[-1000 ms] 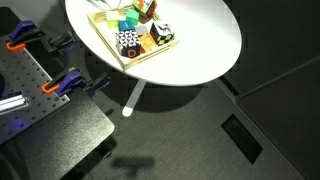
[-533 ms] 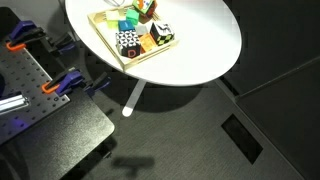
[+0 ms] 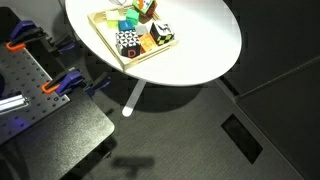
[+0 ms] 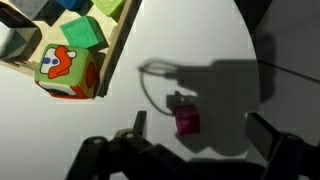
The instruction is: Pick up the mulberry pink block and put it in the wooden tray
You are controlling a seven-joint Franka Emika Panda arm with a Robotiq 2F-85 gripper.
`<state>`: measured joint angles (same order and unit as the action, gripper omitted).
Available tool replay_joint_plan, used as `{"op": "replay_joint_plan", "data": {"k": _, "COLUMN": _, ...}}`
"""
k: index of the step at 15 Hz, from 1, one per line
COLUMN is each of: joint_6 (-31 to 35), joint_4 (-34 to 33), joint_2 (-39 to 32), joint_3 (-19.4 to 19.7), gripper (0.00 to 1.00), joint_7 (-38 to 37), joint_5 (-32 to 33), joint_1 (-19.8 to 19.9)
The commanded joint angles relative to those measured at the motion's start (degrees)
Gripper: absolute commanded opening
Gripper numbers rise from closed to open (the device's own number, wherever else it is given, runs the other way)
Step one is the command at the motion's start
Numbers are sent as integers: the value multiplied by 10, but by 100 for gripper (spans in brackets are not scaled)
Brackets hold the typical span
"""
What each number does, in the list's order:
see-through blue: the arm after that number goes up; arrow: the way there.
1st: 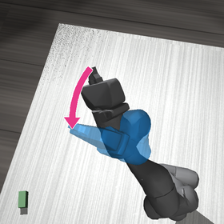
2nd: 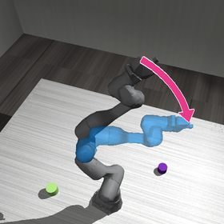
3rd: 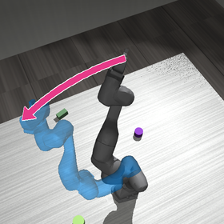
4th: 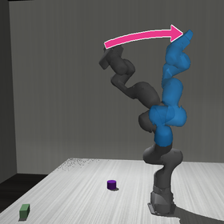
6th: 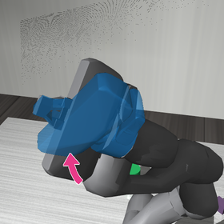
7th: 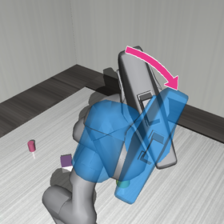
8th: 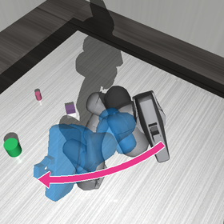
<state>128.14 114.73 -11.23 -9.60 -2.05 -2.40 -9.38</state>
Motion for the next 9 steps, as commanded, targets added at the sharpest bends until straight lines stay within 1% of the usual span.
{"op": "replay_joint_plan", "data": {"k": 1, "joint_6": -1, "joint_4": -1, "joint_2": 0, "joint_3": 2, "gripper": 100, "joint_7": 0, "joint_5": 0, "joint_1": -2}}
{"op": "replay_joint_plan", "data": {"k": 6, "joint_6": -1, "joint_4": -1, "joint_2": 0, "joint_3": 2, "gripper": 100, "joint_7": 0, "joint_5": 0, "joint_1": -2}}
{"op": "replay_joint_plan", "data": {"k": 9, "joint_6": -14, "joint_4": -30, "joint_2": -34, "joint_3": 1, "gripper": 100, "joint_7": -1, "joint_5": -3, "joint_1": -3}}
